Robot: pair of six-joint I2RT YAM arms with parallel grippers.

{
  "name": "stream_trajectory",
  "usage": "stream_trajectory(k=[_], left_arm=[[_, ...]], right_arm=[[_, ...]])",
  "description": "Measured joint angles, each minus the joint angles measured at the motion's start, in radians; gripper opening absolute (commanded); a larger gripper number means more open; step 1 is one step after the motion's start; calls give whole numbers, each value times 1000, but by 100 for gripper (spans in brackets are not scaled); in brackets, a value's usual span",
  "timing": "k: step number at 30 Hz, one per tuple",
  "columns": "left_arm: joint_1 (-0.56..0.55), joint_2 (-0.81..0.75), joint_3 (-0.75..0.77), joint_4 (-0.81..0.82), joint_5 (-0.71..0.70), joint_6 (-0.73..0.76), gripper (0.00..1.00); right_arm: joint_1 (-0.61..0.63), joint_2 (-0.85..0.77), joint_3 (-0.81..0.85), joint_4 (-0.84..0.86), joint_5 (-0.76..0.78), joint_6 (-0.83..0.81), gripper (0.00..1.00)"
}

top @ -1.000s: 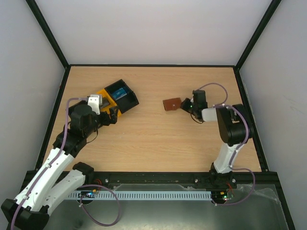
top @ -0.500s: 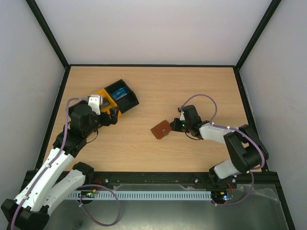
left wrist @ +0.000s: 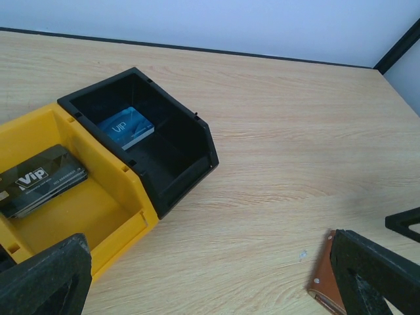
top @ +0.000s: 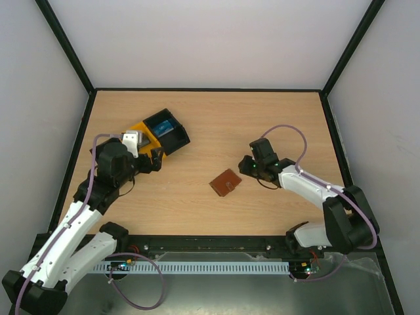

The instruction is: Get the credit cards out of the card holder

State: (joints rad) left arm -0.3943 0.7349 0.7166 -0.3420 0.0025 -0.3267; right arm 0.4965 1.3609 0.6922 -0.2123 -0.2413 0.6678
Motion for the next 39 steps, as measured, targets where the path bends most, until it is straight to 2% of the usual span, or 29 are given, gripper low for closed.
stream_trajectory(k=[11,22,31,39], left_arm=[[0,-19,0,-9,-6,-2,100],[0,-31,0,-9,10,2,100],[0,-42,0,-9,28,3,100],[0,-40,0,-9,36,6,100]], right_arm=[[74,-47,18,-161,147,467,36],[215,87,104,-180,163,736,36],[282,250,200,-183,148,818,34],[296,322,268,-187,137,761,26]])
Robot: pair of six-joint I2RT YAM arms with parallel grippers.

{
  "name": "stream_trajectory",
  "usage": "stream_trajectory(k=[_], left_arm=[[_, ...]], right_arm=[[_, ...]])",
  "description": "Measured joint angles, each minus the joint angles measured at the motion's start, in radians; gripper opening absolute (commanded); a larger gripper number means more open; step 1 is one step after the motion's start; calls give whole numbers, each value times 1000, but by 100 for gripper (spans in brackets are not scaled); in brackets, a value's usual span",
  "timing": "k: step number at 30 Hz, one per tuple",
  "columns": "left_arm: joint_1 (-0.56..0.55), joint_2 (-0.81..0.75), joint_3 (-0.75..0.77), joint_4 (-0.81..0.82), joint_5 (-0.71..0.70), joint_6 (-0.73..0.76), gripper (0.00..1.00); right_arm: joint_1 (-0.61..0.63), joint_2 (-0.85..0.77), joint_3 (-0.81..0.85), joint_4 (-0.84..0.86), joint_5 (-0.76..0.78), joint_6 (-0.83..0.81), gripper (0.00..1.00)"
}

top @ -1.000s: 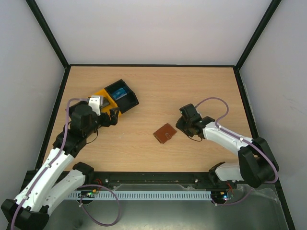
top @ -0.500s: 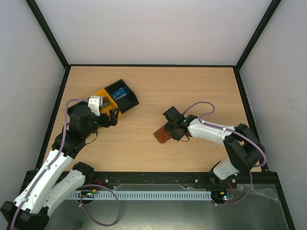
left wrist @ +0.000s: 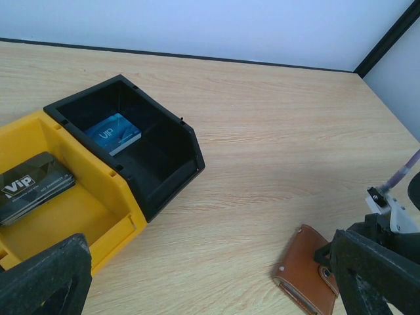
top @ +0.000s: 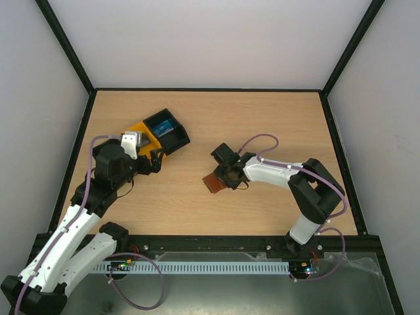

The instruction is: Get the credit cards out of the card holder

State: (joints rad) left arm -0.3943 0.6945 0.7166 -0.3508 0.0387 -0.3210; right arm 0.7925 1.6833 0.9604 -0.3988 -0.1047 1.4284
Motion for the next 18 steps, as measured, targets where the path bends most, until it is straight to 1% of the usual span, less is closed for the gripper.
stream_trajectory(k=[1,2,4,7,11,15,18], left_arm=[[0,0,0,0,0,0,100],[0,0,0,0,1,0,100],[0,0,0,0,3,0,100],[0,1,0,0,6,0,100],[0,5,0,0,8,0,100],[0,17,0,0,18,-1,100],[0,40,0,1,44,-15,100]], right_arm=[[0,0,0,0,-1,-16,25],[0,0,-3,0,-1,-32,21],[0,-7,-13,7,-2,-80,20],[0,-35,-58,56,-8,-176,23],[0,-101,-168,173,-41,-379,26],[0,-126,-209,200,-66,-529,26],[2,-140,-223,190,-68,-596,26]])
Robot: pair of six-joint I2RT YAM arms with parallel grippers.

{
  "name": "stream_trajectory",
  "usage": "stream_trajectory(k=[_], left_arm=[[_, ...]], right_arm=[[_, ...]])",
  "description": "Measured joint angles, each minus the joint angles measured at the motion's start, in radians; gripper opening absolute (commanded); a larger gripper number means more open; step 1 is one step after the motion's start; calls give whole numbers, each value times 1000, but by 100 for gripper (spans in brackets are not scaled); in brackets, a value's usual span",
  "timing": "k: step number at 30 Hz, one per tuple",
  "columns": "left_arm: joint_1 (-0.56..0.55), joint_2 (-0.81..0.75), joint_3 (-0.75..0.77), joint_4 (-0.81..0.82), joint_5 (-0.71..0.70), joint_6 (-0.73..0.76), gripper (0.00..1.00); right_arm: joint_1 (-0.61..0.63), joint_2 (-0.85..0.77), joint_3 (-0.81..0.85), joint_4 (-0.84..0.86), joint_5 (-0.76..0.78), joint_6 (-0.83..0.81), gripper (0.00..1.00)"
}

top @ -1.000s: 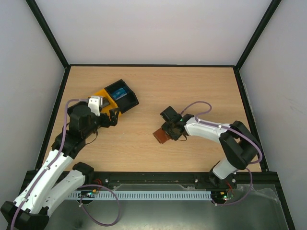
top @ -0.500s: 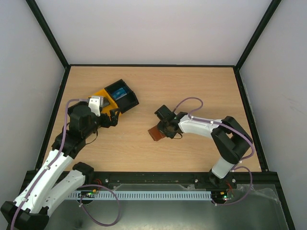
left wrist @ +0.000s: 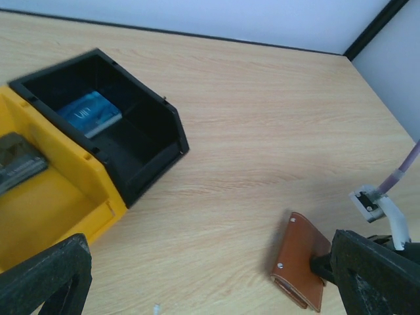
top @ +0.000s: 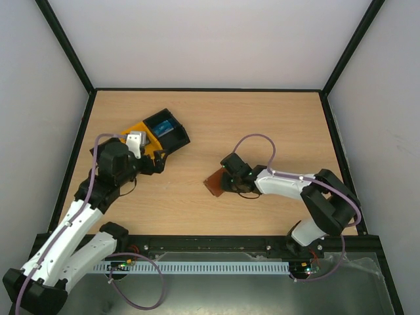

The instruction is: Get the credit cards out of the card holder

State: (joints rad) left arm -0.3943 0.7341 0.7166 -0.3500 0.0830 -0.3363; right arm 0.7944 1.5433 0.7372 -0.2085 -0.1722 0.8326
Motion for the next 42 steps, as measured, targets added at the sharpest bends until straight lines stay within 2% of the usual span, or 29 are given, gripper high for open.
stream_trajectory(k=[7,13,20,27,34,42], left_arm=[[-30,80,-86,123,151,-152,92],[-182,283,-92,196,200,-232,83],[-315,517,-84,347,259,-260,71],[-337,736,-96,499,314,-260,71],[-347,844,-96,578,306,-258,66],[-356,902,-111,681,352,-288,63]], right_arm=[[5,-147,-48,-122,18,-19,28],[5,-252,-59,-128,71,56,28],[5,-255,-117,-53,48,181,28],[5,-293,-143,-14,111,217,28],[5,-281,-204,19,177,223,28],[5,-225,-257,143,159,200,27]])
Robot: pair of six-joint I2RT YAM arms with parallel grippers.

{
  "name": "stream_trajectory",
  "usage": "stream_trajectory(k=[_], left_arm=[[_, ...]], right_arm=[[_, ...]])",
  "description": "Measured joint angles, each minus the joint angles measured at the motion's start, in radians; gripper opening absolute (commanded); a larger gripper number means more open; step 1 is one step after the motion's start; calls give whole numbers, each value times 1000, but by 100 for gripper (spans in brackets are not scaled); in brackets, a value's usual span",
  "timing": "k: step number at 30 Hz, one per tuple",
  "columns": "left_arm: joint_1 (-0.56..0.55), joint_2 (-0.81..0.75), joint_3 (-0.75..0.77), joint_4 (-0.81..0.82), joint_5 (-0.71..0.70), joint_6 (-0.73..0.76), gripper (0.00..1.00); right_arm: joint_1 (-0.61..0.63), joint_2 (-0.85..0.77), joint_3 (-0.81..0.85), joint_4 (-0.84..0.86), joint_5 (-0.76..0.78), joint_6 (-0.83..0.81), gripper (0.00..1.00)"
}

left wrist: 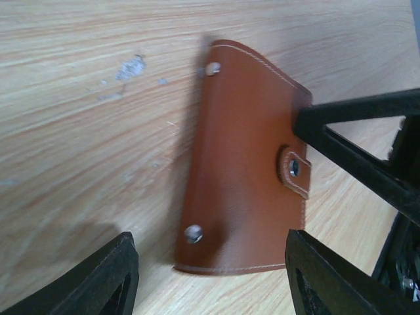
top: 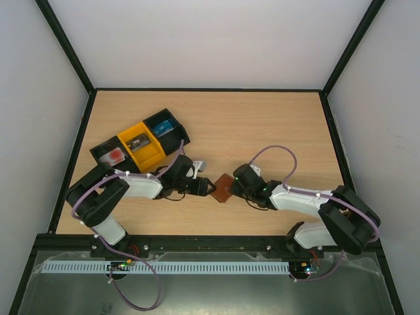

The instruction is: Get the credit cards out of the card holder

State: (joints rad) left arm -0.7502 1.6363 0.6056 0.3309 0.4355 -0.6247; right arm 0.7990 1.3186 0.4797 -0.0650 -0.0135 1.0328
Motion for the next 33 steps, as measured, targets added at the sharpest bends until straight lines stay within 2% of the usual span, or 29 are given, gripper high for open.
stream_trajectory(k=[9,19,27,33], left_arm=[[-42,-2,-64,108,55,-64,59],[-65,-141,-164,126,59,-141,66],[-65,-344,-166,2,-107,-94,70],[-65,-489,-171,-120,-222,-52,72]], right_arm=[[0,61,25,117,-56,-124,27],[1,33,181,-109,25,-178,29],[61,12,206,-244,39,-154,29],[163,122,331,-298,77,-128,29]])
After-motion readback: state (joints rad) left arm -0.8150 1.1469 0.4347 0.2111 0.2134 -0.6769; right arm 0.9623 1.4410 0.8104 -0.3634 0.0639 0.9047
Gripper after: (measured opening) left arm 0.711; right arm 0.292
